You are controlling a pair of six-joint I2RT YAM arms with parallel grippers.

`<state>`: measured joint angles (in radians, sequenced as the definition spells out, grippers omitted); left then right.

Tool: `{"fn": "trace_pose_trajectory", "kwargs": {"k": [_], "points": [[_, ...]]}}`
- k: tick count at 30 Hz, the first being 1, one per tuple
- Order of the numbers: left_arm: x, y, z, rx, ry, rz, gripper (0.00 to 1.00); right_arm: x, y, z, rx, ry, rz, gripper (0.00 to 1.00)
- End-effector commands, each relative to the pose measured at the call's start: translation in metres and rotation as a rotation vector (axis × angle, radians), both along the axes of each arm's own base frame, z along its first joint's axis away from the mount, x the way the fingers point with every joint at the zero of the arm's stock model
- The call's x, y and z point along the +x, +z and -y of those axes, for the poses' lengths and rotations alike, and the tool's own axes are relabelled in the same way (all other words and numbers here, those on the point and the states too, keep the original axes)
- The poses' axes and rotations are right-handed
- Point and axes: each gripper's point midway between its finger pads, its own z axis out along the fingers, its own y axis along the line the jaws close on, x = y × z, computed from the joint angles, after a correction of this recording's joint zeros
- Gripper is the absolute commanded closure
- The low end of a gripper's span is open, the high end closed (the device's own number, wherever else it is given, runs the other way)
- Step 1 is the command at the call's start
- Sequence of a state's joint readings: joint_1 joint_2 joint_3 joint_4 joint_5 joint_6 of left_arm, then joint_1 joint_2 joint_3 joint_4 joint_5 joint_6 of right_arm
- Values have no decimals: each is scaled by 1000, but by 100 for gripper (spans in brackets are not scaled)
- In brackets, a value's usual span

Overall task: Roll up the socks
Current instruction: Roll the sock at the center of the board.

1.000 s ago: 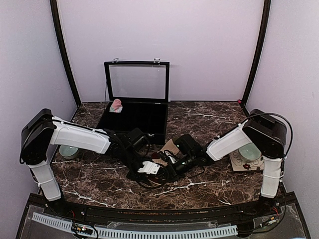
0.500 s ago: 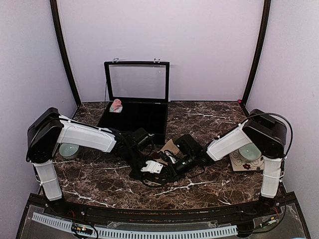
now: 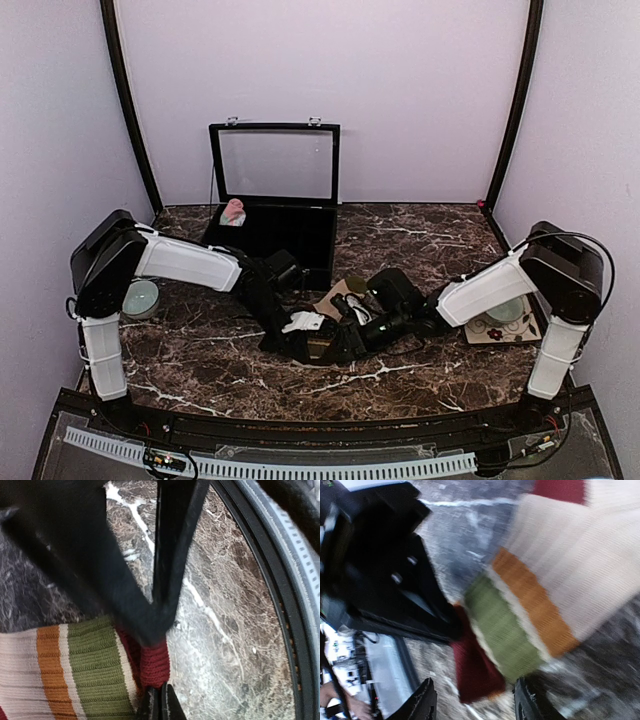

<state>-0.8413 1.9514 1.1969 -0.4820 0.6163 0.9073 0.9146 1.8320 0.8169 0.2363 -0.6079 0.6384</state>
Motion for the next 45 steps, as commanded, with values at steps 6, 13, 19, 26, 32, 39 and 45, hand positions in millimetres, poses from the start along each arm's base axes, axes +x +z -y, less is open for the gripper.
{"fn": "trace_pose_trajectory", "kwargs": {"k": [6,13,19,26,32,39,45], "points": [[-14,-19,-30,203,91,-342,100,24,7,67,-142,-194,333,14],[-6,-25,-26,250,158,-518,100,55,118,130,-102,-556,878,1],[0,-36,-26,307,202,-576,100,31,126,127,80,-451,944,0],[5,-55,-29,402,257,-614,99,-35,92,54,49,159,1090,25],[8,-56,-25,412,276,-642,99,-64,75,8,86,433,1154,55],[9,-62,-27,430,280,-643,99,-53,52,-34,37,598,1265,61],[11,-61,-27,426,274,-642,99,-44,28,-43,16,653,1256,67]]}}
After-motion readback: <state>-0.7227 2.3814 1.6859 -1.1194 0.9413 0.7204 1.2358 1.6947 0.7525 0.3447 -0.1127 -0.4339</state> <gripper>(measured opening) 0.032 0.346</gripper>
